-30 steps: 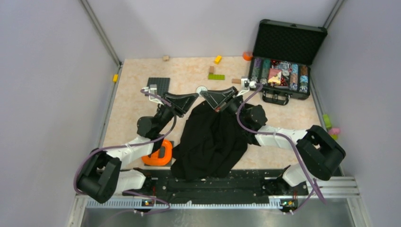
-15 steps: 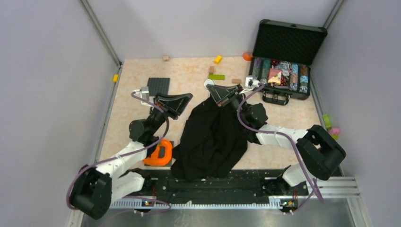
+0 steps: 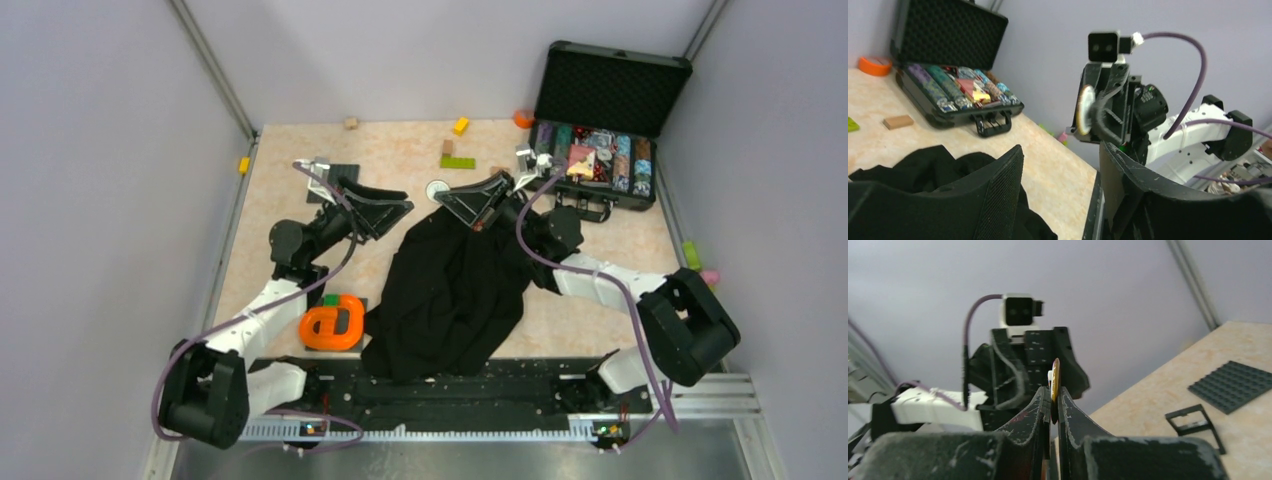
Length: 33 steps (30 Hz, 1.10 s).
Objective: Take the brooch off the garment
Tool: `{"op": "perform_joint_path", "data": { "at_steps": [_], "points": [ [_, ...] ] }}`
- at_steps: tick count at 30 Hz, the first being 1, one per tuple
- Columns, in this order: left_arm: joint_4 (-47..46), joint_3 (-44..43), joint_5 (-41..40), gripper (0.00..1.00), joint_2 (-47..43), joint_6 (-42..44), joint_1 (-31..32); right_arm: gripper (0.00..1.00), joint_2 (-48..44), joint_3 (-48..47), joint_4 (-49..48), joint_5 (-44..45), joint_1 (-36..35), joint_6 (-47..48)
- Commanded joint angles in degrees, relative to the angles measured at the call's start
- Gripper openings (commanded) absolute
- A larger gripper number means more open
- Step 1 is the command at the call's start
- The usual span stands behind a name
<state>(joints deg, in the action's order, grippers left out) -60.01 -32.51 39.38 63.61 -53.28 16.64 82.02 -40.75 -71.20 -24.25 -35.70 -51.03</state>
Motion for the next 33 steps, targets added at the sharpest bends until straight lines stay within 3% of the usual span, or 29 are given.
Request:
{"op": "perform_joint_path", "data": {
  "at_steps": [1, 12, 21, 33],
  "points": [
    [-5.5, -3.3, 6.3, 0.59, 2.0, -2.6, -0.3, 0.0, 0.4, -3.6, -7.9, -9.6, 0.1, -6.1],
    [-11.5, -3.8, 8.8, 0.52, 3.7, -6.8, -0.2, 0.0, 2.7, -4.8, -8.2, -12.4, 0.1, -8.0],
    [-15.1, -6.2, 11.9, 0.4, 7.9, -10.6, 0.5, 0.0, 4.1, -6.0, -8.5, -13.9, -0.8, -8.4],
    [-11.8, -6.8, 12.9, 0.24, 8.1, -8.6, 1.4, 0.0, 4.9, -6.6, -7.7, -13.7, -1.5, -7.6]
  ]
}}
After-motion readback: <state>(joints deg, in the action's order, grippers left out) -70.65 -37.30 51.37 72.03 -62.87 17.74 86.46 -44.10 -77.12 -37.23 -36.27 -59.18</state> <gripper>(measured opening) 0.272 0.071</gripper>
